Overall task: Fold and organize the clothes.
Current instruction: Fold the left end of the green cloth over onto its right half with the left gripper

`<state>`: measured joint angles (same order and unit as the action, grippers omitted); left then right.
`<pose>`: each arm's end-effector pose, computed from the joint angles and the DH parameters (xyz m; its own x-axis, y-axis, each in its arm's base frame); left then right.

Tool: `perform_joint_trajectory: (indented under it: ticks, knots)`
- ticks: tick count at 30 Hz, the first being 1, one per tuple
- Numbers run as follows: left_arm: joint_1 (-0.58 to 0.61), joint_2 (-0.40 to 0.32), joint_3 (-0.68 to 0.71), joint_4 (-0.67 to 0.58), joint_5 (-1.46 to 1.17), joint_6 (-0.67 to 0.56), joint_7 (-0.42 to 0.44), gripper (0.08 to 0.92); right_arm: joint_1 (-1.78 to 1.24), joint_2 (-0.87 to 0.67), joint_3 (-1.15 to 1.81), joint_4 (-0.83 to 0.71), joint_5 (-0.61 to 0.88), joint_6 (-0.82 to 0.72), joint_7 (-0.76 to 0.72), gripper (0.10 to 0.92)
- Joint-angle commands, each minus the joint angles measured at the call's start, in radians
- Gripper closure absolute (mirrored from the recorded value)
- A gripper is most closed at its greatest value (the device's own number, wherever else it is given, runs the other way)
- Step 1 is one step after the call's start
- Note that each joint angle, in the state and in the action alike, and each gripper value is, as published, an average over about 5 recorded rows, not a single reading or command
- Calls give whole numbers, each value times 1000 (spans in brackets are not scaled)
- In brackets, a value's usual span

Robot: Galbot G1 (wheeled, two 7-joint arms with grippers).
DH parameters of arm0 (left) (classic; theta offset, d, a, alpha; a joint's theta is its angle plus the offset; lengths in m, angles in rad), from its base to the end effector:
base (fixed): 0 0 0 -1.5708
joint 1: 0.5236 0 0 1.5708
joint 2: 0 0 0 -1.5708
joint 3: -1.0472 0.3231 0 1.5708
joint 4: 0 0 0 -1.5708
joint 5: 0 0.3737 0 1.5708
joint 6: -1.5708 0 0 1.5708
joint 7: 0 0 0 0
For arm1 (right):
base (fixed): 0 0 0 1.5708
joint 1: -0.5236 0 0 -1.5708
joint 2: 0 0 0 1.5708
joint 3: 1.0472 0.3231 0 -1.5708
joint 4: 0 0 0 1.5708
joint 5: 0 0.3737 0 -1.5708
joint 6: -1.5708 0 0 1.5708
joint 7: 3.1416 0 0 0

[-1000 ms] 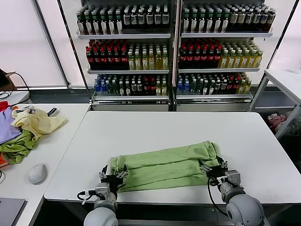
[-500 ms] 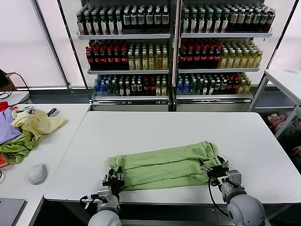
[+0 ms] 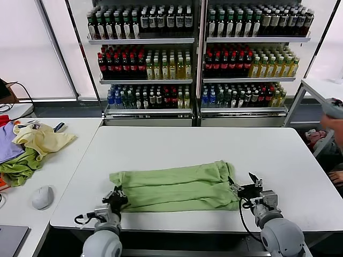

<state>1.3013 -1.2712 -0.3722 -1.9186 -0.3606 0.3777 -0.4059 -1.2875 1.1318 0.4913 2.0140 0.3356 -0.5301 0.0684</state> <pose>0.2852 0.0071 -0.2834 -0.9280 -0.1386 0.3459 -0.1384 0.9900 0.0256 0.2915 -0.0593 -0.2280 -0.9282 -0.0863 0.3619 -0.1345 0.9848 -0.1103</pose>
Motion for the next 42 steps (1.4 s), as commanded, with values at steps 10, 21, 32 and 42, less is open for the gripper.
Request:
perform_joint_trajectory:
  ticks: [10, 21, 32, 42]
  knots:
    - [-14, 170, -329, -223, -715, 82, 95, 893, -2, -8, 4, 18, 2, 11, -3, 203]
    - [-113, -30, -65, -244, -804, 85, 72, 893, -19, -11, 7, 43, -3, 12, -7, 203]
    - [-204, -80, 189, -99, -568, 101, 21, 893, -39, -5, 22, 54, -7, 14, -8, 203]
    - [-310, -97, 313, 39, -430, 114, -11, 893, -40, 3, 24, 48, -11, 15, -7, 203]
